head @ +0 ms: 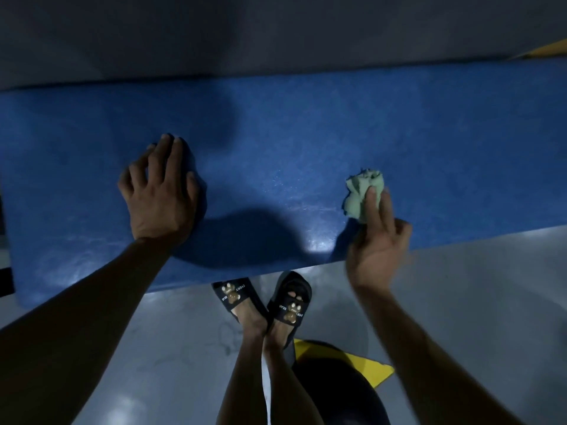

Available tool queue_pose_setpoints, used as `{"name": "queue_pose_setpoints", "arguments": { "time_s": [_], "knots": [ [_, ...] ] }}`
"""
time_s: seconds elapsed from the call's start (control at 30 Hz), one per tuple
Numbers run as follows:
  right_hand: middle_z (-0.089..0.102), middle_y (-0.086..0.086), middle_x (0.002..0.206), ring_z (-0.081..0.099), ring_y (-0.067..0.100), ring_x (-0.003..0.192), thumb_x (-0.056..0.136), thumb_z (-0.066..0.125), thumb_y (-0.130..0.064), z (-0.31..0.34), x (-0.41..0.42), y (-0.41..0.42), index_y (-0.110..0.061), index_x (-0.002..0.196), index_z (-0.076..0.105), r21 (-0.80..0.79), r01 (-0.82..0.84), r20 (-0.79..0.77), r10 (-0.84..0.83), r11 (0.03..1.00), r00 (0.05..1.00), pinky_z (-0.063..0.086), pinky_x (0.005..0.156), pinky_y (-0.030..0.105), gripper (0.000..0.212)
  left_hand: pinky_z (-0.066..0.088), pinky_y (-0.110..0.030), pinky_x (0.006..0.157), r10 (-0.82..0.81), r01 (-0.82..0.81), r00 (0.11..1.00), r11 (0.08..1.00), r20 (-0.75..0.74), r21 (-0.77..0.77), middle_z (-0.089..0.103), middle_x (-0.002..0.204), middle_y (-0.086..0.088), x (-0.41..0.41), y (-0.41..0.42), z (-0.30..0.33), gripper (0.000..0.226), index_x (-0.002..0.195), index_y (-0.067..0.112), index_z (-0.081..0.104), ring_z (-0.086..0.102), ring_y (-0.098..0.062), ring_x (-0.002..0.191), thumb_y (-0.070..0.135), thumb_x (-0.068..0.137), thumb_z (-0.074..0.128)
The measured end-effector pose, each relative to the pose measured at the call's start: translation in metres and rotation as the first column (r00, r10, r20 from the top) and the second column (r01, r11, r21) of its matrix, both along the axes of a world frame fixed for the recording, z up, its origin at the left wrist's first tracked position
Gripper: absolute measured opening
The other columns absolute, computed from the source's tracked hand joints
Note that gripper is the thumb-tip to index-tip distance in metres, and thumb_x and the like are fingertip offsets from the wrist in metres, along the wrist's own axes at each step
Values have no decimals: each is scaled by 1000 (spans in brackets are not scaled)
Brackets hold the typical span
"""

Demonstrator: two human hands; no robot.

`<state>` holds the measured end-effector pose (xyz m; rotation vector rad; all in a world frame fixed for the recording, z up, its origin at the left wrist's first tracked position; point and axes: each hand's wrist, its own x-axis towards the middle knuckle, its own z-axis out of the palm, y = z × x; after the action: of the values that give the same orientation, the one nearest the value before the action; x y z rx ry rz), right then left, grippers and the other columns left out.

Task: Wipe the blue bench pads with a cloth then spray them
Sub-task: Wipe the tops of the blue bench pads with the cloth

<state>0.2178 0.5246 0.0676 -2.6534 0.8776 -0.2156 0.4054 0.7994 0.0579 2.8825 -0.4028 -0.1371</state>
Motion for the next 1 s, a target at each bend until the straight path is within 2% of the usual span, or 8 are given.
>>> {"name": "queue_pose_setpoints", "arguments": {
  "time_s": [0.13, 0.23, 0.3, 0.43, 0.53, 0.7, 0.87, 1.0],
  "knots": [
    [42, 2, 156, 48, 23, 104, 84, 51, 4, 3, 9, 100, -23, 151, 42, 151, -155, 36, 152, 976, 988, 45, 81, 29, 73, 22, -55, 110, 7, -7, 1000, 1000, -14, 5, 27, 162, -5, -1, -2, 0, 56, 155, 20, 28, 28, -37, 140, 37, 102, 36],
    [42, -2, 156, 51, 24, 103, 80, 49, 1, 10, 1, 97, -26, 149, 45, 168, -536, -24, 547, 827, 837, 48, 85, 34, 74, 23, -54, 110, 8, -8, 1000, 1000, -27, -6, 28, 161, -5, -4, -2, 5, 55, 154, 19, 29, 28, -37, 140, 36, 103, 37],
    [45, -3, 153, 52, 24, 98, 76, 44, -4, 12, 2, 51, -35, 148, 45, 174, -616, -127, 638, 768, 760, 47, 79, 34, 79, 26, -53, 108, -2, 0, 999, 999, -37, -34, 34, 158, -7, -3, -1, 13, 54, 151, 17, 35, 31, -37, 137, 36, 101, 37],
    [48, 0, 152, 51, 30, 97, 86, 39, -24, 22, -20, -54, -33, 148, 47, 34, -432, -197, 430, 901, 881, 50, 76, 36, 63, 34, -52, 100, -53, 53, 999, 998, -4, -42, 44, 149, -10, -16, 9, 30, 50, 148, 17, 41, 39, -38, 129, 35, 100, 39],
    [41, 0, 156, 42, 30, 96, 89, 49, -16, 27, -37, -93, -26, 149, 46, 31, -149, -152, 152, 988, 977, 49, 73, 35, 62, 36, -54, 98, -60, 60, 998, 998, -26, -16, 43, 150, -12, -33, 26, 39, 52, 148, 18, 41, 40, -41, 130, 35, 99, 41],
    [45, 10, 153, 52, 35, 98, 92, 43, -22, 1, -9, 11, -17, 145, 51, 112, 152, 8, -154, 982, 988, 31, 82, 26, 54, 36, -58, 97, -120, 134, 982, 986, -145, 97, 37, 155, -10, -56, 62, 42, 57, 150, 27, 42, 34, -41, 136, 41, 94, 42],
    [41, -8, 156, 51, 23, 109, 79, 56, -1, 27, 17, 114, -32, 145, 47, 186, -406, 0, 413, 895, 911, 47, 86, 37, 73, 38, -61, 99, -76, 108, 974, 983, -211, 145, 35, 158, -9, -57, 58, 42, 51, 149, 29, 43, 31, -40, 139, 34, 98, 50],
    [47, -5, 150, 57, 27, 94, 73, 68, -4, 25, 21, 51, -33, 144, 48, 187, -618, -66, 637, 764, 768, 53, 74, 41, 79, 38, -63, 102, -46, 82, 974, 984, -221, 156, 35, 159, -8, -57, 56, 42, 54, 148, 29, 44, 30, -41, 141, 26, 97, 59]
  ]
}}
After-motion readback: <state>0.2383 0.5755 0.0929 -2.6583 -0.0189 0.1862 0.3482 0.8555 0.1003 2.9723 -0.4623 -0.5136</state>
